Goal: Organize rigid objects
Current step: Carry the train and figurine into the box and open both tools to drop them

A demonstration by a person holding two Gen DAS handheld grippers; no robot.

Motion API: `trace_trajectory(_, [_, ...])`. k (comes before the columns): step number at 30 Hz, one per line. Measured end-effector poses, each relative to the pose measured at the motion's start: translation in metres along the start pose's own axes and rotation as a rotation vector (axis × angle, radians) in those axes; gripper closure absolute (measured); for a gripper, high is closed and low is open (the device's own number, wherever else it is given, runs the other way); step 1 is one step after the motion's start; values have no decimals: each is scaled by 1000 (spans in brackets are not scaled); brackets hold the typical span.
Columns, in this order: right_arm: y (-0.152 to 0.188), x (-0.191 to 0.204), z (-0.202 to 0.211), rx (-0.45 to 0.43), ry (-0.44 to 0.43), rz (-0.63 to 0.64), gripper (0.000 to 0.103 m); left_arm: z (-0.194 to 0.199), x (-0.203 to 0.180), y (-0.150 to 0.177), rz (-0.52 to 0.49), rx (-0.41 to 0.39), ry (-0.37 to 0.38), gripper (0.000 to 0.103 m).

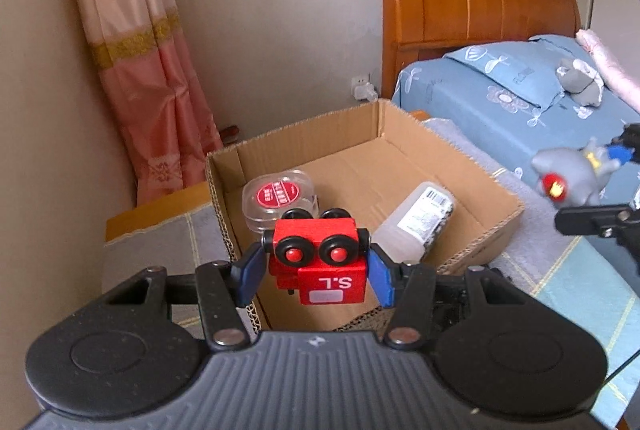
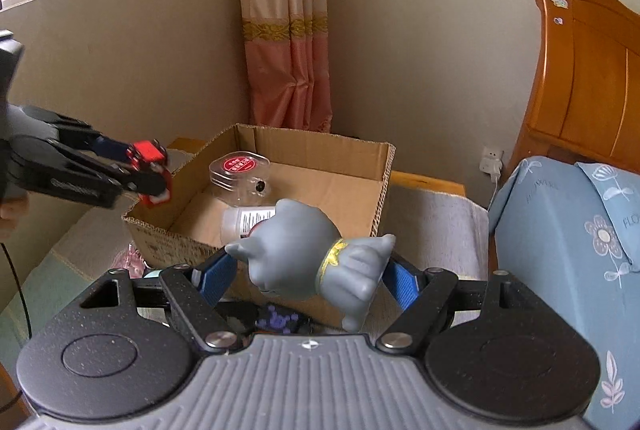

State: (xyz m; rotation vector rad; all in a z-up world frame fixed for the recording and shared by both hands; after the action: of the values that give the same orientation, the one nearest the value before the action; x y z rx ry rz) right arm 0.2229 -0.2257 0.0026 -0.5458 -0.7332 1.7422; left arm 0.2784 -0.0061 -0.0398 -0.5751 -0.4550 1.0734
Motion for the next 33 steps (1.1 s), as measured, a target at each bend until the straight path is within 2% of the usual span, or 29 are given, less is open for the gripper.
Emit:
trace_trajectory(2, [-4, 0, -3, 3, 2, 5, 20, -8, 1, 3, 7, 16, 11, 48])
trace_trajectory(4, [-7, 1, -6, 4, 3, 11, 20, -11, 3, 6, 22, 24, 19, 29])
trace_trajectory(5, [-8, 1, -8, 4, 4, 13, 20, -10, 4, 7, 31, 14, 18, 12])
trace_trajectory(6, [-10, 1, -9, 5, 5, 14, 20, -8, 5, 8, 42, -6, 7, 5])
trace_trajectory(8, [-13, 0, -13, 5, 5, 15, 20, -2, 6, 12, 46, -33, -11, 5])
trace_trajectory(15, [-30, -3, -29, 13, 2, 25, 20, 13, 8, 30, 88, -33, -13, 2])
trace_trajectory(23, [-64, -9, -59, 26, 6, 38, 20, 33, 12, 48, 111, -62, -108, 1])
trace_trajectory(27, [-79, -11, -82, 52, 14, 38, 20, 36, 14, 58, 132, -47, -83, 1])
trace_trajectory(33, [-93, -12, -109, 78, 25, 28, 18, 38, 17, 66, 162, -50, -96, 1])
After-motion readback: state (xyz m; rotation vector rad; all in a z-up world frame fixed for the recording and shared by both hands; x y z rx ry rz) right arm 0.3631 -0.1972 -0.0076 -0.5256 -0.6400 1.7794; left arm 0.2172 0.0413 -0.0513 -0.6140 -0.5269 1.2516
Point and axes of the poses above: each gripper's, at about its wrist camera, not at the fingertips, and z roughly against the way its jaws point, x to its left, y to its underside, the point moved 6 cm from there along -z, roughly the way its jaws point, and after that the axes turned 8 degrees about x, right-handed, at the moved point
